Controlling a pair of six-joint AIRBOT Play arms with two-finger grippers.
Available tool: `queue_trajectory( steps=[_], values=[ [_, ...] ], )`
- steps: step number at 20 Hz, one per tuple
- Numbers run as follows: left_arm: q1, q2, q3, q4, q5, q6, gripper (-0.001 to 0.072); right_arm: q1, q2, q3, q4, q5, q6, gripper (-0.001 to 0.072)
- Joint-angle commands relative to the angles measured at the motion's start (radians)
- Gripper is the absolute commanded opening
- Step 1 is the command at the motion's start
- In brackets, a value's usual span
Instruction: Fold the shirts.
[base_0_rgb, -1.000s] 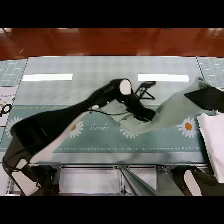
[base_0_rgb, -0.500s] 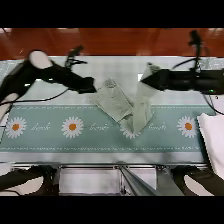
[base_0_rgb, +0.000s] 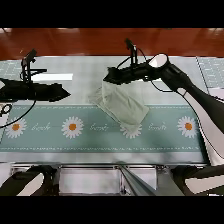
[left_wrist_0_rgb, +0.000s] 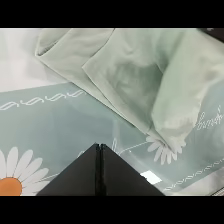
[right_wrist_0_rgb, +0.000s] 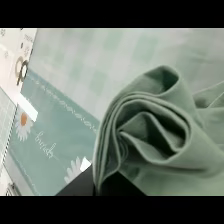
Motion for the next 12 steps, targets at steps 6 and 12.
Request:
queue_trajectory(
  steps=[6, 12],
  values=[
    [-0.035, 0.012, -0.026, -0.002, 0.055, 0.0, 0.0016, 0.018, -0.098, 0.055, -0.006, -0.13, 0.051, 0.0023],
    [0.002, -0.011, -0.024, 0.01, 0.099, 0.045, 0.0017, -0.028, -0.081, 0.055, -0.005, 0.027, 0.142, 0.041]
  ],
)
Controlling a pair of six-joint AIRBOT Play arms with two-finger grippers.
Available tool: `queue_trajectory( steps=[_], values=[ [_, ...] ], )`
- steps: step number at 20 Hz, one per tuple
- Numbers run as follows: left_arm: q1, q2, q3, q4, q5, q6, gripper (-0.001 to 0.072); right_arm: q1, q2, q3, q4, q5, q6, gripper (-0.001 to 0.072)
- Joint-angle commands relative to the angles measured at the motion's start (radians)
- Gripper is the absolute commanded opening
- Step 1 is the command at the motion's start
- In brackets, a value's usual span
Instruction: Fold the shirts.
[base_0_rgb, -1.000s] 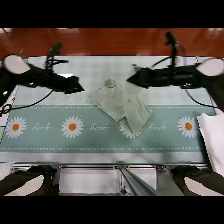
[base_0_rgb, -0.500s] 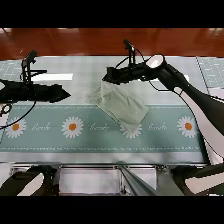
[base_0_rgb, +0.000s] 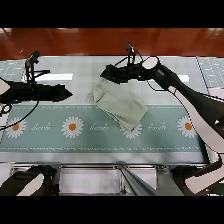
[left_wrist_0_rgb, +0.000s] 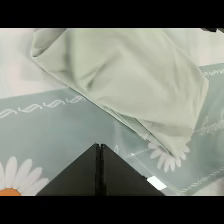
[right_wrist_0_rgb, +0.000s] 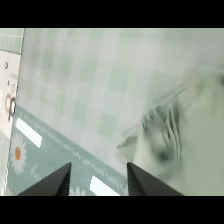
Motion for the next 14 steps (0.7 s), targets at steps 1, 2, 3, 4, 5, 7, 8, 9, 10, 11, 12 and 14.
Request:
queue_trajectory(
  steps=[1, 2, 3, 4, 5, 7, 8, 9, 10, 11, 12, 14],
  values=[
    [0.076, -0.004, 0.012, 0.008, 0.002, 0.028, 0.0017, -0.065, 0.031, 0.002, -0.008, 0.225, 0.039, 0.0409],
    [0.13, 0.0, 0.029, 0.007, -0.032, 0.028, 0.0017, -0.108, 0.066, 0.002, -0.044, 0.33, 0.04, 0.0408],
    [0.19, 0.008, 0.051, 0.008, -0.071, 0.028, 0.0016, -0.158, 0.115, 0.002, -0.111, 0.414, 0.043, 0.0407],
    [0.259, 0.022, 0.075, 0.007, -0.105, 0.028, 0.0016, -0.215, 0.179, 0.002, -0.208, 0.484, 0.061, 0.0407],
    [0.328, 0.045, 0.093, 0.003, -0.123, 0.028, 0.0017, -0.281, 0.261, 0.001, -0.343, 0.56, 0.079, 0.0407],
    [0.438, 0.113, 0.096, -0.025, -0.121, 0.028, 0.0016, -0.384, 0.438, -0.03, -0.701, 0.671, 0.116, 0.0407],
    [0.478, 0.153, 0.094, -0.04, -0.12, 0.027, 0.0016, -0.426, 0.545, -0.095, -0.884, 0.67, 0.154, 0.0407],
    [0.497, 0.196, 0.083, -0.061, -0.105, 0.028, 0.0017, -0.465, 0.647, -0.187, -1.004, 0.629, 0.205, 0.0407],
    [0.497, 0.237, 0.06, -0.083, -0.083, 0.028, 0.0016, -0.509, 0.757, -0.315, -1.062, 0.556, 0.258, 0.0407],
    [0.483, 0.274, 0.028, -0.108, -0.074, 0.029, 0.0017, -0.55, 0.852, -0.454, -1.056, 0.475, 0.301, 0.0407],
    [0.458, 0.303, -0.013, -0.12, -0.077, 0.029, 0.0016, -0.584, 0.937, -0.612, -0.998, 0.379, 0.343, 0.0407],
    [0.38, 0.336, -0.104, -0.12, -0.079, 0.029, 0.0017, -0.61, 1.016, -0.883, -0.773, 0.207, 0.345, 0.0407]
  ],
)
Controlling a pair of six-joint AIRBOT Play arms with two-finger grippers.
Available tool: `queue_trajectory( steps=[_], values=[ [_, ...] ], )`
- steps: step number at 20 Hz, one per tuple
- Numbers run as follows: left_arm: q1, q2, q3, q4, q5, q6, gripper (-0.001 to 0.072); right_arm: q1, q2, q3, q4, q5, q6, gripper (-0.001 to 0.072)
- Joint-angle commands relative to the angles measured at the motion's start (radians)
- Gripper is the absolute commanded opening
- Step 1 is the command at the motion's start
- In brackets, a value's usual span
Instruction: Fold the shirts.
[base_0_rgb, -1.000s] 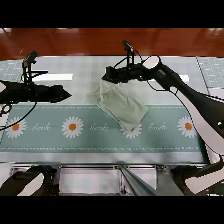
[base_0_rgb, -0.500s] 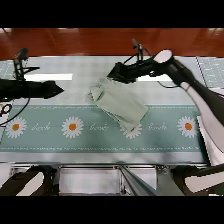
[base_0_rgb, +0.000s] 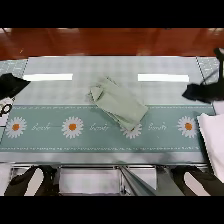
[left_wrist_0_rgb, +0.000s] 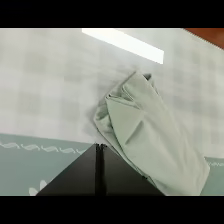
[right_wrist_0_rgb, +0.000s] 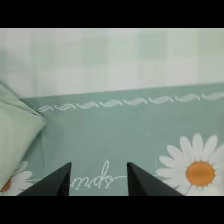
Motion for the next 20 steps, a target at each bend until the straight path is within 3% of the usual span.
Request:
queue_trajectory(
  steps=[1, 4, 7, 11, 16, 17, 19, 20],
  values=[
    [-0.091, 0.073, -0.137, -0.035, 0.009, 0.001, 0.0016, -0.074, 0.174, -0.427, 0.203, -0.272, 0.067, 0.0407],
    [-0.222, 0.072, -0.256, -0.037, 0.08, -0.005, 0.0016, -0.013, 0.047, -0.574, 0.618, -0.428, -0.095, 0.0407],
    [-0.314, 0.072, -0.317, -0.04, 0.189, -0.038, 0.0017, 0.078, -0.159, -0.557, 0.872, -0.435, -0.277, 0.0407],
    [-0.342, 0.072, -0.323, -0.04, 0.244, -0.038, 0.0016, 0.193, -0.375, -0.485, 1.031, -0.419, -0.393, 0.0407],
    [-0.342, 0.072, -0.323, -0.04, 0.248, -0.038, 0.0017, 0.309, -0.52, -0.344, 1.055, -0.42, -0.395, 0.0401],
    [-0.342, 0.072, -0.323, -0.04, 0.248, -0.038, 0.0017, 0.323, -0.535, -0.31, 1.057, -0.42, -0.395, 0.0304],
    [-0.342, 0.072, -0.323, -0.04, 0.248, -0.038, 0.0016, 0.336, -0.536, -0.232, 1.056, -0.409, -0.423, 0.0025],
    [-0.342, 0.072, -0.323, -0.04, 0.248, -0.038, 0.0016, 0.336, -0.536, -0.179, 1.048, -0.385, -0.435, 0.0023]
  ],
)
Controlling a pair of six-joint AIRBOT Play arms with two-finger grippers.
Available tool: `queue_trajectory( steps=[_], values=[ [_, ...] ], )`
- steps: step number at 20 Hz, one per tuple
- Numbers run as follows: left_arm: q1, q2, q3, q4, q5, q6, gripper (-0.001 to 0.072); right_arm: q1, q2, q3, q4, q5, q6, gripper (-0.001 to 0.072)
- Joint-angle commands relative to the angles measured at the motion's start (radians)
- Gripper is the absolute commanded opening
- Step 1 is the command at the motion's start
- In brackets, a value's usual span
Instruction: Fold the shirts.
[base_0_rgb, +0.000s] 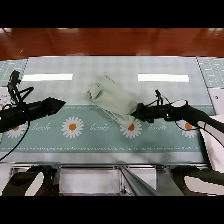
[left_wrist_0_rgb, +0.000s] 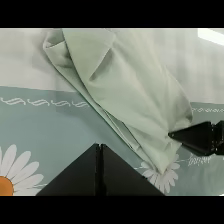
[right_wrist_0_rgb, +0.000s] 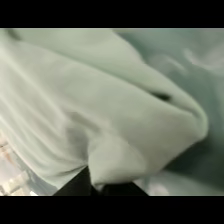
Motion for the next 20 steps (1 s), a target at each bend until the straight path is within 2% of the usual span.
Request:
queue_trajectory(
  steps=[1, 3, 6, 9, 14, 20],
  values=[
    [-0.002, 0.001, -0.001, 0.0, 0.006, 0.0, 0.0016, 0.027, -0.027, 0.18, -0.002, 0.064, -0.034, 0.0022],
    [-0.002, 0.001, -0.001, 0.0, 0.008, 0.0, 0.0016, 0.027, -0.028, 0.35, -0.122, 0.105, 0.043, 0.0021],
    [-0.002, 0.001, -0.001, 0.0, 0.012, 0.0, 0.0016, 0.026, -0.028, 0.654, -0.416, 0.206, 0.217, 0.0021],
    [-0.002, 0.001, -0.001, 0.0, 0.012, 0.0, 0.0017, -0.012, -0.028, 0.936, -0.608, 0.377, 0.325, 0.0021],
    [-0.002, 0.001, 0.0, -0.004, 0.0, -0.019, 0.0017, -0.196, -0.01, 1.21, -0.651, 0.665, 0.38, 0.0021],
    [-0.002, 0.001, 0.0, -0.01, -0.006, -0.026, 0.0017, -0.551, 0.13, 1.256, -0.65, 0.849, 0.394, 0.0021]
  ],
)
